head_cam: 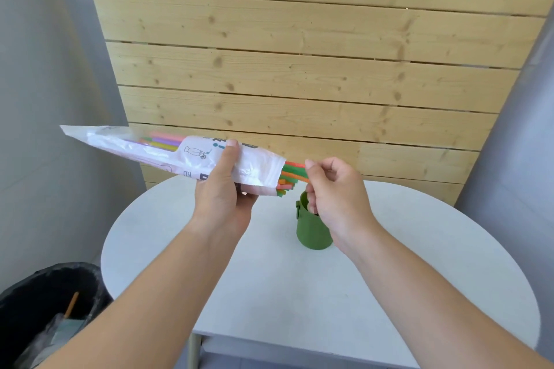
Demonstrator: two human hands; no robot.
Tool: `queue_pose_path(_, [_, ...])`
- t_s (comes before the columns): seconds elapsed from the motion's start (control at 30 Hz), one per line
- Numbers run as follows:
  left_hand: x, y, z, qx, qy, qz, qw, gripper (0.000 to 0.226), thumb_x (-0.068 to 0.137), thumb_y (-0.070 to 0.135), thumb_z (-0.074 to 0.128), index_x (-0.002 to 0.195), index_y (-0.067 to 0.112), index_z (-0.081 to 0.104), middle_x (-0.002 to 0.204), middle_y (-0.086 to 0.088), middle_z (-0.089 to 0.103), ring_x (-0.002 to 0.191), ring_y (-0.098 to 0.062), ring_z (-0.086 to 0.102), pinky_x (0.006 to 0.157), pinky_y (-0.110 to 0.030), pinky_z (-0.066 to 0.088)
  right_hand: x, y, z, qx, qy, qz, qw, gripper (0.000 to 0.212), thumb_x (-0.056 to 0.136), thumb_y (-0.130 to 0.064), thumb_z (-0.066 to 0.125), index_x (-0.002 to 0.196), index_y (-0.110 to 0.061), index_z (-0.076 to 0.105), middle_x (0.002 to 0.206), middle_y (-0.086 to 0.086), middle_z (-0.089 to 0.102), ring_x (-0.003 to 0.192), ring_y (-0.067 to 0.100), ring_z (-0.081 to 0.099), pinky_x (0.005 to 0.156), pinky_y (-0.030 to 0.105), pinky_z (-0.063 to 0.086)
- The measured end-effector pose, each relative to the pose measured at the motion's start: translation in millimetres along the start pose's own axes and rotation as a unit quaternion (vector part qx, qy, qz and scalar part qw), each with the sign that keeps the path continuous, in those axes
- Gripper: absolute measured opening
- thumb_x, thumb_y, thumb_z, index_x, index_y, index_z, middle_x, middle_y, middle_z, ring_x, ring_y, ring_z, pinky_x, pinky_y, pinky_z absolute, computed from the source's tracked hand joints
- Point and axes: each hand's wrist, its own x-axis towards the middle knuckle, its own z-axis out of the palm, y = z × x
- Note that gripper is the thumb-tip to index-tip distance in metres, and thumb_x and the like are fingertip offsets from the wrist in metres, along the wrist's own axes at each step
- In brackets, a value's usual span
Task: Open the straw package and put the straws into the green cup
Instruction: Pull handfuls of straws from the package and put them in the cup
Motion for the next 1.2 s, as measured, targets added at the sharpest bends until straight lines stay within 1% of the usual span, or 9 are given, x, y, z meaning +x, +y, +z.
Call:
queue_pose_path(0.13, [4, 6, -6, -0.034, 0.026, -0.008, 0.999, 0.051, 0.098, 0.029, 0.074, 0.141, 0.008, 0.058, 0.130, -0.012, 0.072, 0.112, -0.028, 0.073, 0.062, -0.032, 0.063, 6, -3, -12, 0.020, 0.024, 0.015, 0.999, 0.025, 0.098, -0.033, 0.058, 0.084, -0.012, 0.057, 0.059, -0.001, 0.051, 0.041, 0.013, 0.042, 0.043, 0.028, 0.037])
queue_pose_path(0.27, [1, -3, -5, -0.023, 0.029, -0.020, 0.999, 0.054, 0.099, 0.030, 0.072, 0.147, 0.011, 0.056, 0.145, -0.015, 0.067, 0.127, -0.030, 0.070, 0.074, -0.039, 0.068, 2, -3, -8, 0.014, -0.004, 0.046, 0.999, 0.038, 0.092, -0.050, 0.061, 0.091, -0.013, 0.057, 0.053, -0.004, 0.054, 0.039, 0.016, 0.043, 0.039, 0.025, 0.036])
queue_pose_path(0.47, [5, 0, -5, -0.042, 0.024, -0.021, 0.999, 0.056, 0.099, 0.029, 0.073, 0.149, 0.009, 0.055, 0.121, -0.010, 0.072, 0.101, -0.025, 0.076, 0.063, -0.034, 0.065, 6, -5, -12, 0.066, 0.002, 0.025, 0.997, 0.017, 0.095, -0.027, 0.066, 0.085, -0.014, 0.062, 0.044, -0.007, 0.049, 0.037, 0.011, 0.037, 0.035, 0.022, 0.029])
queue_pose_path(0.57, [9, 6, -11, -0.049, 0.034, -0.026, 0.998, 0.050, 0.100, 0.031, 0.071, 0.144, 0.011, 0.057, 0.129, -0.012, 0.073, 0.116, -0.028, 0.075, 0.088, -0.048, 0.065, 14, -9, -28, 0.062, -0.006, 0.016, 0.998, 0.018, 0.096, -0.024, 0.065, 0.084, -0.013, 0.059, 0.045, -0.007, 0.046, 0.038, 0.011, 0.033, 0.035, 0.021, 0.025])
queue_pose_path(0.67, [9, 11, -14, -0.051, 0.028, -0.034, 0.998, 0.037, 0.103, 0.032, 0.067, 0.133, 0.012, 0.057, 0.125, -0.012, 0.074, 0.103, -0.028, 0.078, 0.073, -0.042, 0.067, 21, -12, -45, 0.043, -0.008, 0.000, 0.999, 0.019, 0.096, -0.024, 0.065, 0.082, -0.013, 0.058, 0.045, -0.007, 0.045, 0.037, 0.011, 0.032, 0.035, 0.019, 0.027])
queue_pose_path(0.83, [3, 6, -11, -0.057, 0.030, -0.053, 0.996, 0.054, 0.102, 0.032, 0.069, 0.148, 0.007, 0.054, 0.141, -0.015, 0.069, 0.126, -0.035, 0.070, 0.059, -0.034, 0.064, 21, -10, -55, 0.016, -0.005, 0.002, 1.000, 0.029, 0.090, -0.042, 0.068, 0.082, -0.015, 0.061, 0.047, -0.002, 0.051, 0.037, 0.014, 0.037, 0.035, 0.021, 0.029])
queue_pose_path(1.03, [5, 2, -11, -0.050, 0.018, -0.052, 0.997, 0.031, 0.101, 0.032, 0.070, 0.127, 0.015, 0.064, 0.122, -0.010, 0.073, 0.115, -0.028, 0.074, 0.086, -0.046, 0.066, 17, -6, -49, 0.007, 0.011, 0.053, 0.999, 0.034, 0.090, -0.045, 0.068, 0.092, -0.012, 0.065, 0.049, 0.002, 0.063, 0.036, 0.014, 0.044, 0.035, 0.020, 0.030])
queue_pose_path(1.13, [2, 2, -9, -0.050, 0.002, -0.053, 0.997, 0.028, 0.101, 0.031, 0.070, 0.124, 0.015, 0.062, 0.116, -0.008, 0.070, 0.090, -0.025, 0.073, 0.067, -0.037, 0.066, 17, -6, -48, 0.025, 0.016, 0.097, 0.995, 0.036, 0.090, -0.048, 0.067, 0.091, -0.013, 0.063, 0.051, 0.003, 0.066, 0.035, 0.013, 0.045, 0.034, 0.021, 0.031])
queue_pose_path(1.2, [1, 1, -8, -0.039, -0.005, -0.041, 0.998, 0.040, 0.102, 0.030, 0.069, 0.133, 0.008, 0.061, 0.128, -0.013, 0.072, 0.099, -0.028, 0.076, 0.081, -0.043, 0.066, 16, -6, -48, 0.039, 0.006, 0.124, 0.992, 0.037, 0.089, -0.050, 0.068, 0.090, -0.013, 0.065, 0.053, 0.004, 0.067, 0.035, 0.012, 0.045, 0.033, 0.021, 0.032])
